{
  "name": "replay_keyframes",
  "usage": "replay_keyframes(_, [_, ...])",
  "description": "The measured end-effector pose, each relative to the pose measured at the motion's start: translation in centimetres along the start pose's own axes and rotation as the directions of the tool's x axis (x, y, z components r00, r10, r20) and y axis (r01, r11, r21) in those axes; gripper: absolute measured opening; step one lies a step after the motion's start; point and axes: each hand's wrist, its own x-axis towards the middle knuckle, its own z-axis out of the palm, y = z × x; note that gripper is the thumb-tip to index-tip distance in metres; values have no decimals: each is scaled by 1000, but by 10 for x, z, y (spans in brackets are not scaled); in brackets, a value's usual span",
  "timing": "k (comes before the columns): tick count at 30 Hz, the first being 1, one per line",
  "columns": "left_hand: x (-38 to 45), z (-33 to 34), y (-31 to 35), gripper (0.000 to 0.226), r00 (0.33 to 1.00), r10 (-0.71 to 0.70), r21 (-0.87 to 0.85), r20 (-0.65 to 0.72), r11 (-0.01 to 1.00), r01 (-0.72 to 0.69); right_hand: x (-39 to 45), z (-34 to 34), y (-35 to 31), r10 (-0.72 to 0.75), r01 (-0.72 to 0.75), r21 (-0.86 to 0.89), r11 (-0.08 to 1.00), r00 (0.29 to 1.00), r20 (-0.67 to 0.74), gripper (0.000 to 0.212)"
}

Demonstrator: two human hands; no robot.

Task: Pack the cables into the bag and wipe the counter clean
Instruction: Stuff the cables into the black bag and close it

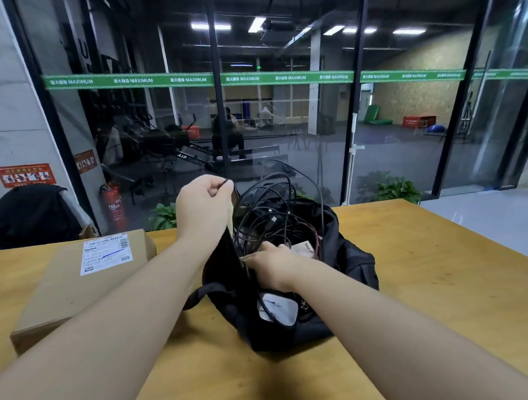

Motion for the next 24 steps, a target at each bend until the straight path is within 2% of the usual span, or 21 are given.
replay_keyframes(3, [-2,-1,-6,10,991,28,67,132,997,-37,-3,5,0,-23,24,131,991,1000,-10,63])
replay_keyframes(6, [-8,3,-14,13,977,27,116,211,992,-52,-15,-3,-4,-59,91,271,958,991,-123,59])
replay_keyframes(8, [-12,7,-18,14,973,30,123,229,991,-59,-32,-16,-6,-31,92,332,939,982,-185,58])
replay_keyframes(11, [-14,10,-18,14,972,29,122,232,991,-58,-60,-37,2,129,45,462,885,932,-338,43])
replay_keyframes(12, [-15,9,-18,14,972,30,124,235,990,-61,-65,-41,11,225,-2,492,870,891,-394,38])
replay_keyframes(14, [-15,7,-18,14,970,37,131,240,989,-70,-66,-43,34,416,-187,467,864,788,-454,29])
replay_keyframes(16, [-15,5,-18,14,972,42,148,233,986,-78,-62,-38,58,567,-400,435,807,730,-381,17])
replay_keyframes(18, [-16,3,-18,15,976,40,165,215,983,-76,-59,-35,69,642,-495,510,703,750,-157,26])
replay_keyframes(20, [-16,2,-18,15,981,37,181,192,981,-72,-54,-32,72,617,-512,540,668,787,-17,30])
replay_keyframes(22, [-15,3,-17,17,984,39,215,176,974,-77,-48,-30,72,618,-565,393,725,786,-9,37])
replay_keyframes(24, [-15,5,-19,17,984,21,273,178,959,-70,-45,-27,69,610,-599,141,788,790,-58,26])
